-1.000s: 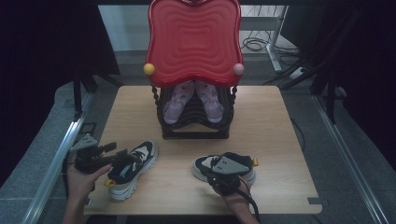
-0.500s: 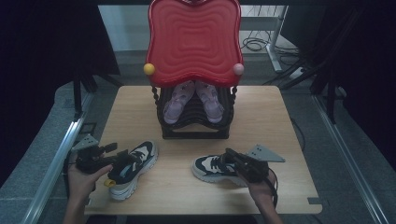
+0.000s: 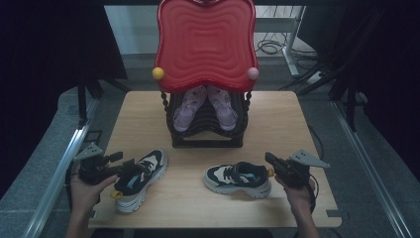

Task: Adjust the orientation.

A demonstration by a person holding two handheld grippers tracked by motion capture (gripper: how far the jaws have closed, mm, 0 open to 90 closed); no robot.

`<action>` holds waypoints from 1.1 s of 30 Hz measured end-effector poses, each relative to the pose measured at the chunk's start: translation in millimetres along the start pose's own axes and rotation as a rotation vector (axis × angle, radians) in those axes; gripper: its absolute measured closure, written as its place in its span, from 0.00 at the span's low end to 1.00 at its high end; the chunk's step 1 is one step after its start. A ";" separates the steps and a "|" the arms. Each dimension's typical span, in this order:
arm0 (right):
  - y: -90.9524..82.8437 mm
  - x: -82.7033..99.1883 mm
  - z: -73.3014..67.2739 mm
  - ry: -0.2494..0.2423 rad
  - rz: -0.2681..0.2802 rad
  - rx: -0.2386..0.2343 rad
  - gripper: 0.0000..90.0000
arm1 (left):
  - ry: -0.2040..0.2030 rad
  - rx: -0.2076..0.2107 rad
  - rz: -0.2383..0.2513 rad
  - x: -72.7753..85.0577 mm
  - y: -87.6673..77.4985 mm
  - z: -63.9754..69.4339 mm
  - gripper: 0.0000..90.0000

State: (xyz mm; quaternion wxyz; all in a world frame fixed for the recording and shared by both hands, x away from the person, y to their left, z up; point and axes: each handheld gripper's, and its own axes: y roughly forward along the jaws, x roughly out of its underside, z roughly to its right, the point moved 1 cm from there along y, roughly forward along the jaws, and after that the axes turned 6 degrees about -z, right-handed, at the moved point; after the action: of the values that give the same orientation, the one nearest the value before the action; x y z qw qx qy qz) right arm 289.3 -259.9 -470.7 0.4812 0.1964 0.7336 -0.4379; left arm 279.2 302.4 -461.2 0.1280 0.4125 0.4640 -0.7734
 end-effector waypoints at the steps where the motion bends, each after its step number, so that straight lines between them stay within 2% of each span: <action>1: 1.1 2.8 5.0 0.009 -0.005 0.008 0.99 | 0.001 -0.001 -0.001 0.1 0.4 -0.1 0.41; 6: 6.5 11.8 19.1 0.031 -0.037 0.017 0.99 | 0.001 0.000 -0.007 0.4 2.0 0.2 0.41; 10: 9.6 15.9 22.7 0.031 -0.052 0.005 0.99 | 0.001 0.001 -0.009 0.7 2.1 0.0 0.41; 22: 10.0 28.1 13.0 -0.032 -0.098 -0.079 0.99 | 0.002 0.002 -0.014 1.9 3.0 0.6 0.41; 26: 6.1 32.0 9.0 -0.063 -0.102 -0.080 0.99 | 0.000 0.000 -0.015 2.2 2.8 -0.2 0.41; 33: 1.4 34.0 7.1 -0.069 -0.108 -0.086 0.99 | 0.002 0.002 -0.020 2.5 3.5 -0.1 0.41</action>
State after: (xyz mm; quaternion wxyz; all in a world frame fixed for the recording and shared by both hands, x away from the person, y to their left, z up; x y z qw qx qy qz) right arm 278.5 -269.7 -502.3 0.4900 0.1203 0.7442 -0.4376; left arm 279.7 301.1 -465.2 0.1195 0.4085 0.4677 -0.7747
